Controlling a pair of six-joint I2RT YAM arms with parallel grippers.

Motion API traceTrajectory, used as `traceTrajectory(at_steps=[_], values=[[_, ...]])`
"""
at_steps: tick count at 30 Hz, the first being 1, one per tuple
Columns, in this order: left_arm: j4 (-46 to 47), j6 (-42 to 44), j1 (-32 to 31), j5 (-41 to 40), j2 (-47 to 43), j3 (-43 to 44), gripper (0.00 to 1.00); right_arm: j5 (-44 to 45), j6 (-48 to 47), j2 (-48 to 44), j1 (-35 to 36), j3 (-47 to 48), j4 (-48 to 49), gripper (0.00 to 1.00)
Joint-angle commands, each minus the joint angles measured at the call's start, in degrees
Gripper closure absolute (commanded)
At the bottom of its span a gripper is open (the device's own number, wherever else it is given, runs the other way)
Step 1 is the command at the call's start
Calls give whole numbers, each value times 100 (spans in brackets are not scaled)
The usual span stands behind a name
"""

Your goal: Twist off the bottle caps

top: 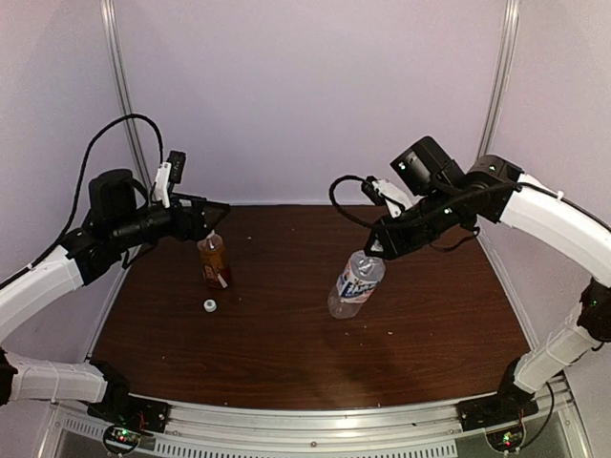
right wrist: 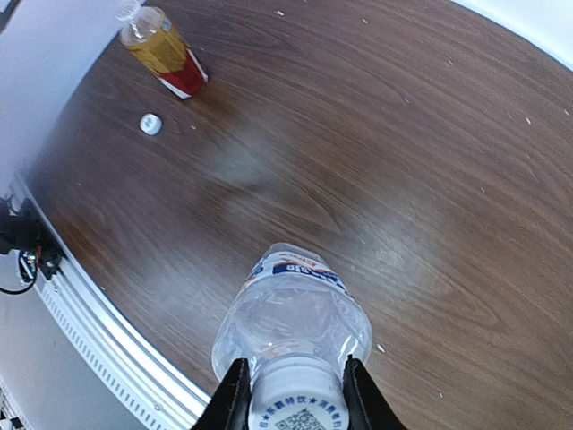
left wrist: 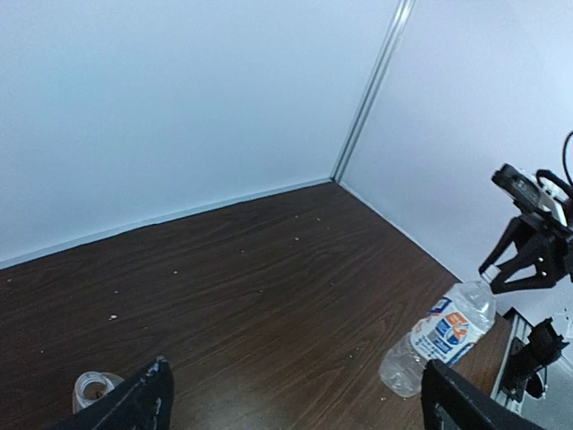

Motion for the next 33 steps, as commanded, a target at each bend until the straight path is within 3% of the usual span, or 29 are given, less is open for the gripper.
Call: traceTrajectory(at_steps=[1,7,12,19,26,33], values=[[529,304,6,1062,-117,68,2,-823,-443,594,16,944,522,97],[584,1053,-466,1229,-73,70,3,-1564,-628,1738,15,2556,282,98],[281,1849,-1003,1023,182,292,2,-2113,-590,2172,16,3208,333,98],[-657,2864,-1555,389,837,893,2,-2510,-494,2298,11,3351,473,98],[-963,3095,-1803,458,1436,1381,3,-2602,-477,2282,16,3295,519,99],[-1132,3060,-1879,230,1761,1483,16,-2609,-448,2158,13,3136,645,98]])
